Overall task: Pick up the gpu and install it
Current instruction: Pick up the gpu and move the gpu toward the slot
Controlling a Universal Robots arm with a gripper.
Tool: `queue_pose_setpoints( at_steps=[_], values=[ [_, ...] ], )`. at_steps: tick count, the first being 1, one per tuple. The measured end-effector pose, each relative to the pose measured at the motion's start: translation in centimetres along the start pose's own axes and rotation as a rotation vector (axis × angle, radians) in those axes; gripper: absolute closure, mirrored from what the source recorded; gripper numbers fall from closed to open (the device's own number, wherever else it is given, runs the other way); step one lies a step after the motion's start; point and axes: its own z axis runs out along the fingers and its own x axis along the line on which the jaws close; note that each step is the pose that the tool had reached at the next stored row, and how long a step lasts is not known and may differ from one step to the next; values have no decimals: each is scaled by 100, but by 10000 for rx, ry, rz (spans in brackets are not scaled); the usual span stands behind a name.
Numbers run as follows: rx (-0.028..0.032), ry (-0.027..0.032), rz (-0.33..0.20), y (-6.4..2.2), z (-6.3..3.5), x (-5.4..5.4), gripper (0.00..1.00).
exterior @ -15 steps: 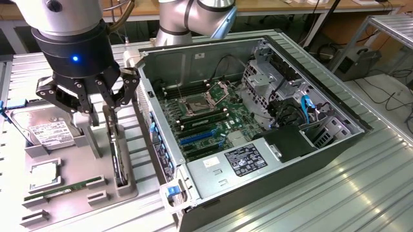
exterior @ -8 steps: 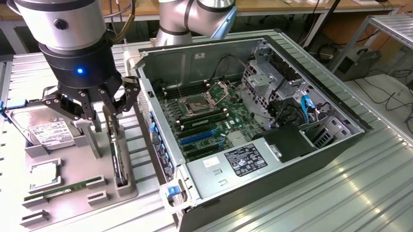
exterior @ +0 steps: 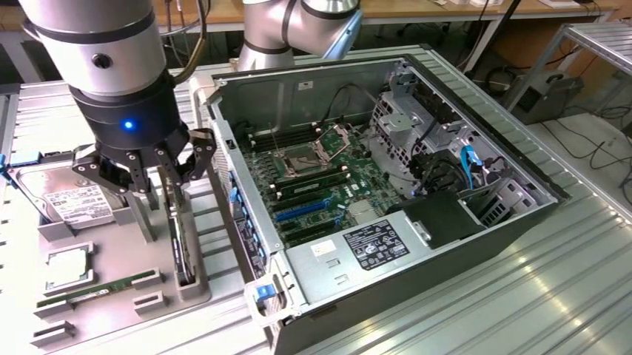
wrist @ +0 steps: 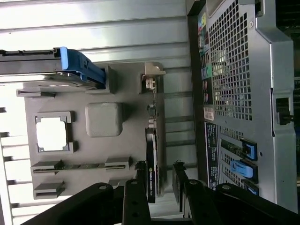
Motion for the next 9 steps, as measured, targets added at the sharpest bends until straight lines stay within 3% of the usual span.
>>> queue_pose_setpoints(
  at_steps=[9],
  values=[
    [-4,-46,1,0,212,13,64]
  ],
)
